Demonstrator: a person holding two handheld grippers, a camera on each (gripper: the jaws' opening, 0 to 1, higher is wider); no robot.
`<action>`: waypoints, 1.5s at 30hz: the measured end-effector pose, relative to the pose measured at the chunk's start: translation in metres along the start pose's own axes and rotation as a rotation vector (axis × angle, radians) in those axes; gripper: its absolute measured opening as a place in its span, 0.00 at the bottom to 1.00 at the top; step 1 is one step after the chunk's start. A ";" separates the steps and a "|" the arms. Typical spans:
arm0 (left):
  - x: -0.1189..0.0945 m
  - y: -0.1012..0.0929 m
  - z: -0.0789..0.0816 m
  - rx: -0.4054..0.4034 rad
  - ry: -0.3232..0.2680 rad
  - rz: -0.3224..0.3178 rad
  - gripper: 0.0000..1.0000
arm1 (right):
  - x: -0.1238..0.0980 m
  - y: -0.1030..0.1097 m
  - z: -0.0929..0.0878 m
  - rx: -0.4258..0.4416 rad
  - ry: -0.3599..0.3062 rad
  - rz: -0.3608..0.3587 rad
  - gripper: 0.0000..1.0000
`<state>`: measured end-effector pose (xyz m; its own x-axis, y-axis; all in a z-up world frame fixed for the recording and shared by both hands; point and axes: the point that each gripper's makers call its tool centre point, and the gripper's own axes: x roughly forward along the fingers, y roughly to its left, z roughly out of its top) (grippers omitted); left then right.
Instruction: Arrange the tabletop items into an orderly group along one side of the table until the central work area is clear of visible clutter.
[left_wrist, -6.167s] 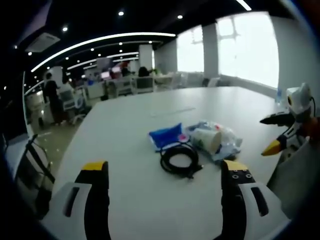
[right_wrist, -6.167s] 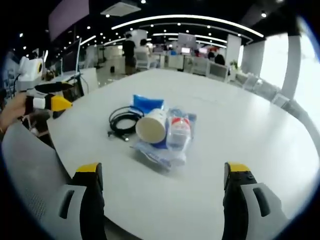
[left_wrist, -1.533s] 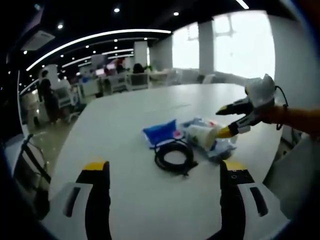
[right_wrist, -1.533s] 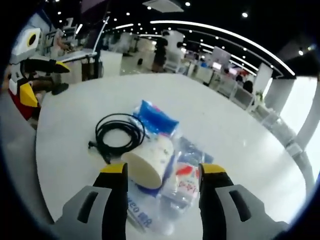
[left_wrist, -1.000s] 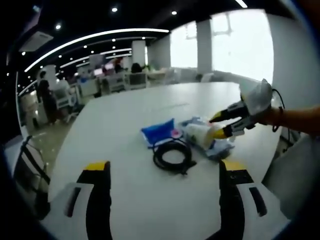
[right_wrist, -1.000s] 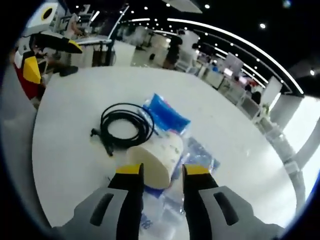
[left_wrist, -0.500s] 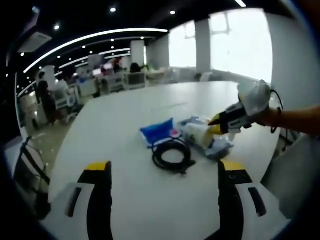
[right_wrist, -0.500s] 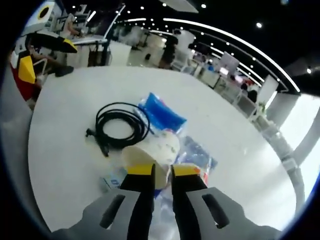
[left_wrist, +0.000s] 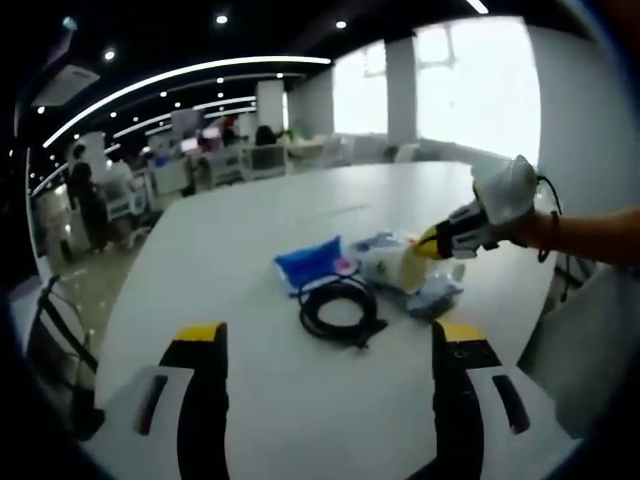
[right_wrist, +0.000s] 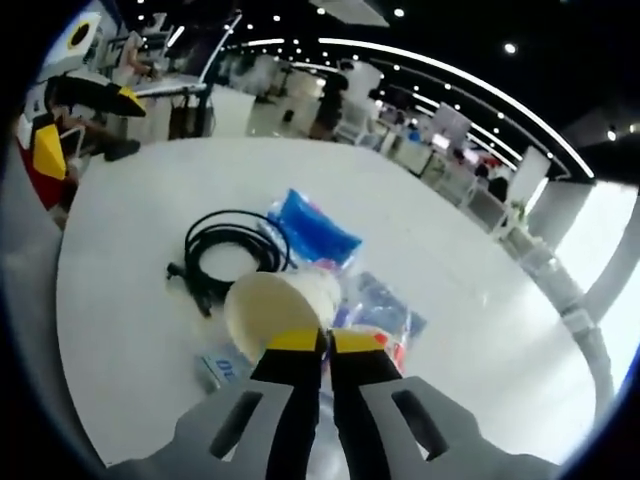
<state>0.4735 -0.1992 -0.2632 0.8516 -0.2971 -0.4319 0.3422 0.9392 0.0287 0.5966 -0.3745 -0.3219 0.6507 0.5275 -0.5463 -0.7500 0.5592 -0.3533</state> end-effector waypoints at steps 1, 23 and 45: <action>0.000 0.000 0.000 0.003 -0.001 -0.001 0.80 | -0.001 -0.001 0.001 0.007 -0.004 -0.002 0.02; -0.001 -0.013 0.011 0.074 -0.046 -0.041 0.82 | -0.014 0.013 0.009 0.191 0.031 0.071 0.01; 0.001 -0.052 0.018 0.220 -0.079 -0.180 0.82 | -0.043 0.063 0.004 0.465 0.193 0.307 0.01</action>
<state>0.4635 -0.2510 -0.2486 0.7945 -0.4766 -0.3763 0.5614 0.8127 0.1561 0.5213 -0.3596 -0.3178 0.3456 0.6082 -0.7146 -0.7415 0.6437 0.1892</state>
